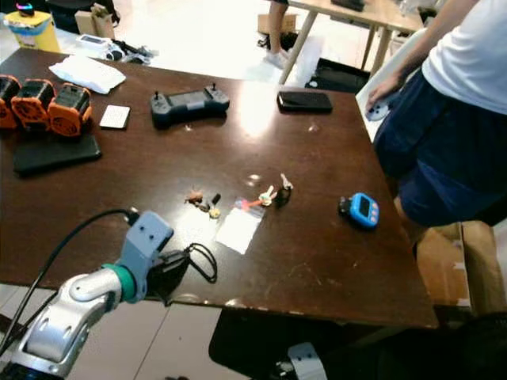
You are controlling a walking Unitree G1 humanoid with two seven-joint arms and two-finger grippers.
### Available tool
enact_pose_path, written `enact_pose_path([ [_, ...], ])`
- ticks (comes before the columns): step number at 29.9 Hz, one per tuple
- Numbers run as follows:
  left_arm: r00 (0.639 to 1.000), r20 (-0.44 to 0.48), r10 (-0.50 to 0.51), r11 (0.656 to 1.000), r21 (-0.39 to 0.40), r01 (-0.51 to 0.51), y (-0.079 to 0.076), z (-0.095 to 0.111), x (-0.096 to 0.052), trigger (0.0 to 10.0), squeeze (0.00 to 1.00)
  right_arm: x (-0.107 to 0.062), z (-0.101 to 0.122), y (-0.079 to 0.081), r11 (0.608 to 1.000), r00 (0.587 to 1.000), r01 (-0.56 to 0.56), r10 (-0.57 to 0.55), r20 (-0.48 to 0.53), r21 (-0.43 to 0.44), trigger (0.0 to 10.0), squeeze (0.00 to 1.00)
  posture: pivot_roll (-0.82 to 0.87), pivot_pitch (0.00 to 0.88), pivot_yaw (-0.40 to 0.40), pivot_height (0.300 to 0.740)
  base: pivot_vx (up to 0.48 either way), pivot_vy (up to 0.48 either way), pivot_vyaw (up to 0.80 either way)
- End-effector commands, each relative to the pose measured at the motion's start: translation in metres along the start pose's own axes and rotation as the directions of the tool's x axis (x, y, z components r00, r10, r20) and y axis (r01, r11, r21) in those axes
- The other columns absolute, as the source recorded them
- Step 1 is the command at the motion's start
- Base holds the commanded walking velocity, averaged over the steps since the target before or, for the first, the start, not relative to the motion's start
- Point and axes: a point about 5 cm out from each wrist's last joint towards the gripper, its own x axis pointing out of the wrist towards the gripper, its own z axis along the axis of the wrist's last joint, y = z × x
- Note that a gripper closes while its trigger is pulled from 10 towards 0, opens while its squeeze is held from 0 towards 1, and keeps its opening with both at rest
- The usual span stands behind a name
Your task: Hang keys on a hook
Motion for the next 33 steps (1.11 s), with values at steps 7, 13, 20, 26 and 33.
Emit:
enact_pose_path([
  [7, 0.884, 0.466, 0.050, 0.980, -0.194, 0.047, 0.010, 0.070, -0.013, 0.0, 0.00, -0.001, -0.012, 0.004, 1.000, 0.999, -0.010, 0.010, -0.043, 0.002, 10.0, 0.00, 0.19, 0.078, -0.036, 0.740, 0.000, 0.000, 0.00],
  [13, 0.798, 0.585, 0.144, 0.960, -0.278, 0.031, 0.017, 0.090, -0.017, 0.0, 0.00, -0.001, -0.012, 0.004, 1.000, 0.999, -0.009, 0.009, -0.043, 0.000, 10.0, 0.00, 0.19, 0.073, -0.036, 0.740, 0.000, 0.000, 0.00],
  [20, 0.751, 0.627, 0.209, 0.951, -0.310, -0.005, 0.020, 0.100, -0.017, 3.7, 0.00, -0.001, -0.012, 0.004, 1.000, 0.999, -0.011, 0.011, -0.043, -0.002, 10.0, 0.00, 0.19, 0.067, -0.036, 0.740, 0.000, 0.000, 0.00],
  [26, 0.747, 0.632, 0.208, 0.970, -0.231, -0.075, 0.016, 0.106, -0.015, 10.0, 0.00, -0.001, -0.011, 0.006, 1.000, 0.999, -0.022, 0.022, -0.034, -0.001, 10.0, 0.00, 0.19, 0.065, -0.036, 0.740, 0.000, 0.000, 0.00],
  [33, 0.759, 0.622, 0.192, 0.979, -0.180, -0.101, 0.015, 0.108, -0.014, 10.0, 0.00, 0.000, -0.010, 0.007, 1.000, 0.999, -0.027, 0.026, -0.033, -0.003, 10.0, 0.00, 0.19, 0.070, -0.034, 0.740, 0.000, 0.000, 0.00],
])
